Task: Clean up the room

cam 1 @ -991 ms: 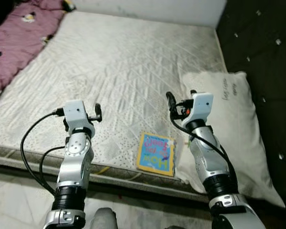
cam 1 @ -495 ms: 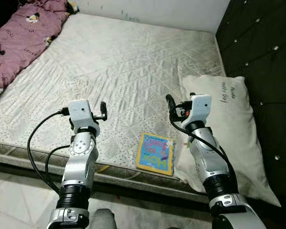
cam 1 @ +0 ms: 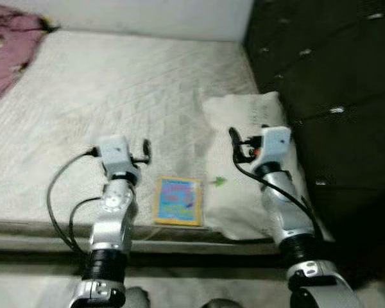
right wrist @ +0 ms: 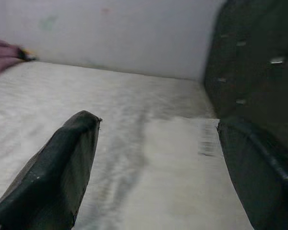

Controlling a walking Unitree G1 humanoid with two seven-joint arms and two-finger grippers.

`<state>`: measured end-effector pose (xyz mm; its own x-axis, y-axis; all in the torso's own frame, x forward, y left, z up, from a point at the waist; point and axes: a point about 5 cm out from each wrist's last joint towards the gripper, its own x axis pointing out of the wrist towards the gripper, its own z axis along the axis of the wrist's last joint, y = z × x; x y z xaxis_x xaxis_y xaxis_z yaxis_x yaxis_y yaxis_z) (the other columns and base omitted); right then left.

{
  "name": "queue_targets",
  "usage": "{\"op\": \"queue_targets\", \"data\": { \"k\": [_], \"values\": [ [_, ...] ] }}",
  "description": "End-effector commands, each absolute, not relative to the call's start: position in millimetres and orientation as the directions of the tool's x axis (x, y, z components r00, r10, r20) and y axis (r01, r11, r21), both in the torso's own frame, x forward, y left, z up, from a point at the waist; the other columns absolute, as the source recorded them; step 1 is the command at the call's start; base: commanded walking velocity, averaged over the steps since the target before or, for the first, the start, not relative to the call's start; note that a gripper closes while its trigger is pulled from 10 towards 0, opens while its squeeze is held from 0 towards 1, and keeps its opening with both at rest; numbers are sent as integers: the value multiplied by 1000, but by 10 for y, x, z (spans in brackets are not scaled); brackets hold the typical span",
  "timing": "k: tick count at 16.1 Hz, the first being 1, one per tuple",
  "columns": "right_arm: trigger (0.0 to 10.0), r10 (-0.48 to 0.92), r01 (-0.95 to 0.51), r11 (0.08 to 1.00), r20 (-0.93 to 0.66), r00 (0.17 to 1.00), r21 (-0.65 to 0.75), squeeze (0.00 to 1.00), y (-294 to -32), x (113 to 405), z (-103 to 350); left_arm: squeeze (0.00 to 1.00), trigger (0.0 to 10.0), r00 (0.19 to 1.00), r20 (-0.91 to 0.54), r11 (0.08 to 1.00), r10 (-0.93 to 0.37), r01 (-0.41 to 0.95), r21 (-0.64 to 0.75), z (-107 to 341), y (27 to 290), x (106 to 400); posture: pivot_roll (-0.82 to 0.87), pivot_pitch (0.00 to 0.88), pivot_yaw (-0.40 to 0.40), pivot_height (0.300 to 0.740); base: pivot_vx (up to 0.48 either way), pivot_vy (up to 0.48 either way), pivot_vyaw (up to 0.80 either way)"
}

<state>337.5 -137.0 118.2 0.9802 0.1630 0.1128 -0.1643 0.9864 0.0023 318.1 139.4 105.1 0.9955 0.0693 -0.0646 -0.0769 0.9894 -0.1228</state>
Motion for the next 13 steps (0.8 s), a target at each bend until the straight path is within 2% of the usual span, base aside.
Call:
{"op": "queue_targets", "data": {
  "k": [1, 4, 13],
  "values": [
    [10000, 169, -171, 985, 100, 980, 14, 0, -1325, 3378, 1164, 0, 10000, 995, -61, 989, 81, -88, -122, 1064, 1447, 3193, -20, 57, -65, 740, 0, -337, 0],
    [10000, 171, -173, 985, 100, 980, 12, 0, -1330, 3379, 1165, 0, 10000, 995, -60, 988, 83, -90, -127, 1060, 1444, 3192, -20, 59, -68, 740, 0, -337, 0],
    [10000, 186, -188, 982, 102, 977, 12, 0, -1317, 3385, 1170, 0, 10000, 991, -68, 976, 113, -123, -181, 1038, 1480, 3194, -20, 54, -68, 740, 0, 0, 0]
  ]
}}
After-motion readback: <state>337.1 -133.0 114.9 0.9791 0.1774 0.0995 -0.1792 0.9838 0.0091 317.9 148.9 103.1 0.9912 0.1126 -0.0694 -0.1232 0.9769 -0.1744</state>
